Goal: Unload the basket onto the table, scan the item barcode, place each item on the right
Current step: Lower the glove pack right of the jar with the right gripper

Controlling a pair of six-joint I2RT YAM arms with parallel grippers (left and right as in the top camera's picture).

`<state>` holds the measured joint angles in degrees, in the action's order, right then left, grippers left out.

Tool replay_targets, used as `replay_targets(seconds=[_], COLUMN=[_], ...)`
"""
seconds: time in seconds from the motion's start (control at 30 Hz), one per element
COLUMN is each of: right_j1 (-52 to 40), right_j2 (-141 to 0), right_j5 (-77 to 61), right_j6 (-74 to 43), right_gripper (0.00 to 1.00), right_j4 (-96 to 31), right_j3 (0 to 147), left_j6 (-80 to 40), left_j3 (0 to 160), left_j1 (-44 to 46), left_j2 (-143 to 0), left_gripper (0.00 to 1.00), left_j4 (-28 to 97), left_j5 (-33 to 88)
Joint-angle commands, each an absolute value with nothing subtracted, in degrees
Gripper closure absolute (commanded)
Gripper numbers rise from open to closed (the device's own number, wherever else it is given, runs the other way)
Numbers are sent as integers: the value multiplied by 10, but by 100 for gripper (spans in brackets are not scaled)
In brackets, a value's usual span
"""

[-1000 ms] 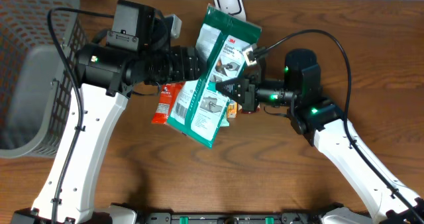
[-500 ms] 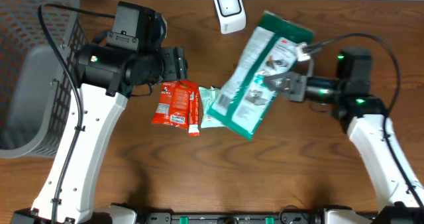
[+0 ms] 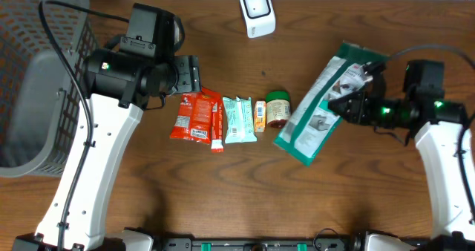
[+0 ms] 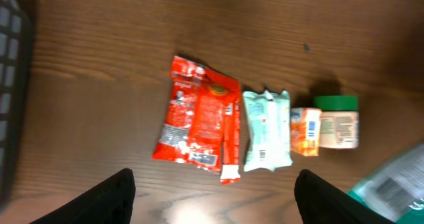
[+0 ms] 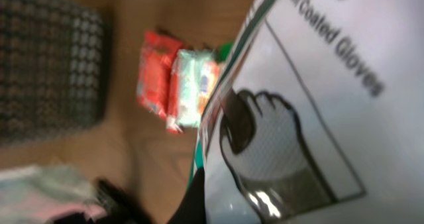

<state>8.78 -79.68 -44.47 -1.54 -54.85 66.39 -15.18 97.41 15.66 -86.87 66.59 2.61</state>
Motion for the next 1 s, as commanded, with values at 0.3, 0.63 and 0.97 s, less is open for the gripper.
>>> replay_targets(seconds=[0.3,0.63,0.97], right_j1=[92,108,114], right_j2=[-916,-1049,-1109], right_j5=[-380,-441,-410], right_j6=[246,354,364], right_gripper=[99,99,83], right_j4=[-709,-700,-668], right_j3=[794,794,794], left_j6=[-147,-147,-147], left_j3=[975,975,975], left_j1=[158,158,158], left_j2=[-868,-868,-868], left_gripper=[23,23,23], left_j4=[668,668,667], left_j5=[4,4,4])
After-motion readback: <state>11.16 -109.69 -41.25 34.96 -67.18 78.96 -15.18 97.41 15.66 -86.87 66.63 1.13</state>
